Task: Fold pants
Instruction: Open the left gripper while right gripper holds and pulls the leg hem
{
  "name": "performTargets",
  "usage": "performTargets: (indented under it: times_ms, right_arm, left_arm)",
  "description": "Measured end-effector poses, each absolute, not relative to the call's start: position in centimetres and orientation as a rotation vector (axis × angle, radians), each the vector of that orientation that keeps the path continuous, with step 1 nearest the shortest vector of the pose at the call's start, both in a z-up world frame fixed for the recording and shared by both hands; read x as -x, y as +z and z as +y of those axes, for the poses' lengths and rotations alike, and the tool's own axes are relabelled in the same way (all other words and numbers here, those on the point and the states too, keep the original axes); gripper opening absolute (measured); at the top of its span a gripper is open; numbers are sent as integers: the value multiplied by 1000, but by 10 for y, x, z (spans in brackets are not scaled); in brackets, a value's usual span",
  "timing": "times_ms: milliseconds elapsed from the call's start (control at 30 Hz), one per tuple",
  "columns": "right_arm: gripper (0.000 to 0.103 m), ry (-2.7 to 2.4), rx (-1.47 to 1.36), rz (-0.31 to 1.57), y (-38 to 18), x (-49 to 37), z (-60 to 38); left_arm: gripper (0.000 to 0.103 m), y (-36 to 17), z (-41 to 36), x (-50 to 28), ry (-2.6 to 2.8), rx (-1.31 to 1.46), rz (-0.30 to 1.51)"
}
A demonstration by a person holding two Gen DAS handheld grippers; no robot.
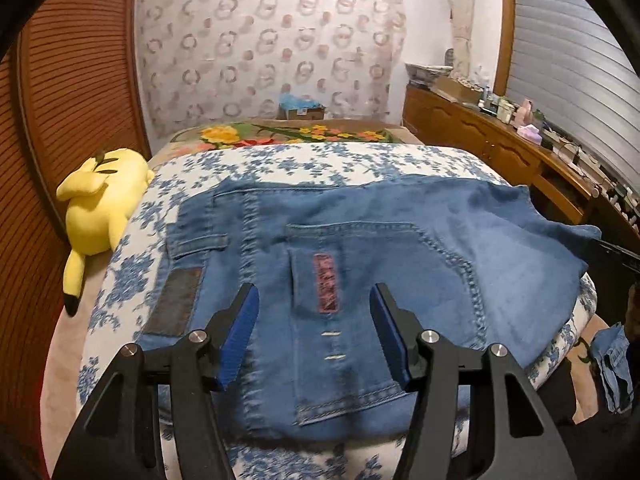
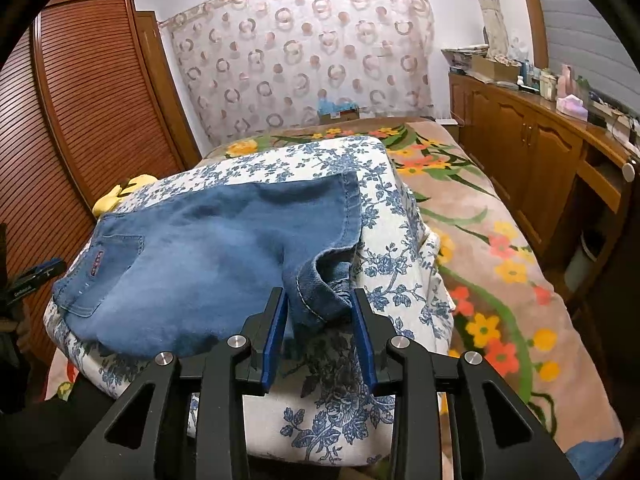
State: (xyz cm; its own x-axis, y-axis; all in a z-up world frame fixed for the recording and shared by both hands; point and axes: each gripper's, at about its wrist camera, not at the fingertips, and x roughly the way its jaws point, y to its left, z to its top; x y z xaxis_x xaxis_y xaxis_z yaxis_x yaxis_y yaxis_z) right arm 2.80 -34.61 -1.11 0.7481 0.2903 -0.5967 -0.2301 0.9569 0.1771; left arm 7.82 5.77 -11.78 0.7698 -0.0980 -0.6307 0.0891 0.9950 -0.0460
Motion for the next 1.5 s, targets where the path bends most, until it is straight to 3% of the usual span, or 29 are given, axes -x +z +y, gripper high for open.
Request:
performTargets:
  times_ms: [633, 667, 700, 733, 1233, 1500]
  right_arm:
    - [33, 266, -67, 679, -14, -37, -351]
    - [33, 267, -66, 677, -15, -37, -351]
    - [22, 268, -65, 676, -15, -37, -351]
    - [19, 271, -63, 674, -15, -37, -351]
    - [18, 342, -29, 532, 30, -31, -336]
    - [17, 358, 16, 555, 26, -32, -330]
  left_arm:
    - [59, -115, 12, -91, -194, -45, 689]
    - [59, -115, 7, -92, -204, -50, 692]
    - [59, -115, 5, -93, -209, -53, 693]
    - [59, -116, 1, -93, -219, -57, 694]
    - [59, -116, -10, -88, -245, -60, 698]
    - [59, -117, -5, -87, -242, -47, 700]
